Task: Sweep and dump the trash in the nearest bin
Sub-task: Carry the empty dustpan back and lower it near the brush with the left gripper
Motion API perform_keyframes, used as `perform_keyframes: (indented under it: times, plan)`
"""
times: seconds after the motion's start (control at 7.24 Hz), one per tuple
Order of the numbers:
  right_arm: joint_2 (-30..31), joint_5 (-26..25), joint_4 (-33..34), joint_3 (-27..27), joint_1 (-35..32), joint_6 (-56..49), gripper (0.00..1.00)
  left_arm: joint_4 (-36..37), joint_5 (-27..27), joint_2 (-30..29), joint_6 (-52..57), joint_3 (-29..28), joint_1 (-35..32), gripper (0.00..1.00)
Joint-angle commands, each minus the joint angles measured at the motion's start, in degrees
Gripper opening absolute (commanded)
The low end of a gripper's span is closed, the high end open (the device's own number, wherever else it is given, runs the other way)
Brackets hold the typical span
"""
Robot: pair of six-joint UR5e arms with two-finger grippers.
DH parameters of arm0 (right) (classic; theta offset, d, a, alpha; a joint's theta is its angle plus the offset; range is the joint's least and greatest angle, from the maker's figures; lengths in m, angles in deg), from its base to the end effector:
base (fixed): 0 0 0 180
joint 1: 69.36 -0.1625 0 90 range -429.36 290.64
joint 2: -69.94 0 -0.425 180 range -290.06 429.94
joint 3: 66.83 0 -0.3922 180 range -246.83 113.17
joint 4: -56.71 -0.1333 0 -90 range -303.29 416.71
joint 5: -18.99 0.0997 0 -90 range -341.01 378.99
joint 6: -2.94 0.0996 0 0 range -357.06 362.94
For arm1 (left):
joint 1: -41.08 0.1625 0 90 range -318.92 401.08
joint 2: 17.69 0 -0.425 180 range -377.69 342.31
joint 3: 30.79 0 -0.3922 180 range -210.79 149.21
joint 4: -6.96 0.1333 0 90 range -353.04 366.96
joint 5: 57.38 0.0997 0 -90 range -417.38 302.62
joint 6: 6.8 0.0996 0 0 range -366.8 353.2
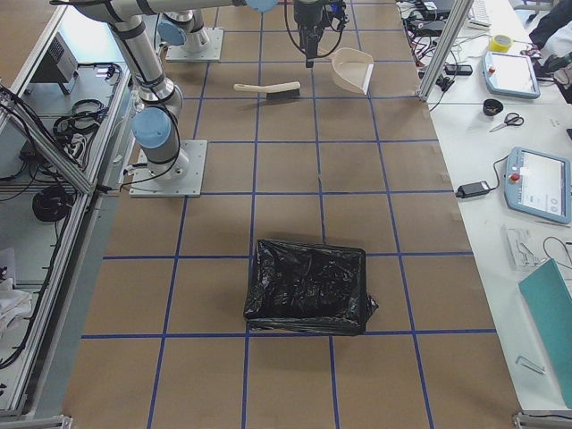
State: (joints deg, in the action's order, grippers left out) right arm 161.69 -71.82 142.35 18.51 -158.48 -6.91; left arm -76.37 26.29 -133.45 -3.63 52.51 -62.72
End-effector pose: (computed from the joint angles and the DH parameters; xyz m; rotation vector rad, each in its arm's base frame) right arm 0.1245 -0.4819 0.5351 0.2439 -3.1142 0.0536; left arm -0.2908 -0.5789 0.2991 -0.4295 -3.0023 -0.3433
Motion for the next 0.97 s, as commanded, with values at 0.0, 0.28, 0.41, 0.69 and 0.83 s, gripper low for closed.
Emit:
perform_keyframes:
  times: [0.0,0.28,0.41,0.69,0.83]
  plan:
    - [-0.1,-0.1,-0.4,0.0,0.0,-0.1,1.0,0.4,-0.8,-2.1,-2.5,-0.2,-2.6,0.0]
    - [-0.1,-0.1,-0.5,0.1,0.0,-0.1,1.0,2.0,-0.1,-3.1,-4.5,-0.3,-3.2,0.0]
    - [0.0,-0.1,-0.6,0.0,0.0,-0.1,1.0,2.0,0.3,-3.4,-7.5,-0.3,-3.2,0.0]
    - [0.0,-0.1,-0.6,0.1,0.0,-0.1,1.0,3.2,0.1,-3.7,-12.4,-0.3,-3.6,0.0]
    - [-0.1,-0.1,-0.6,0.1,0.0,-0.1,1.0,3.9,0.0,-4.1,-14.7,-0.3,-4.3,0.0]
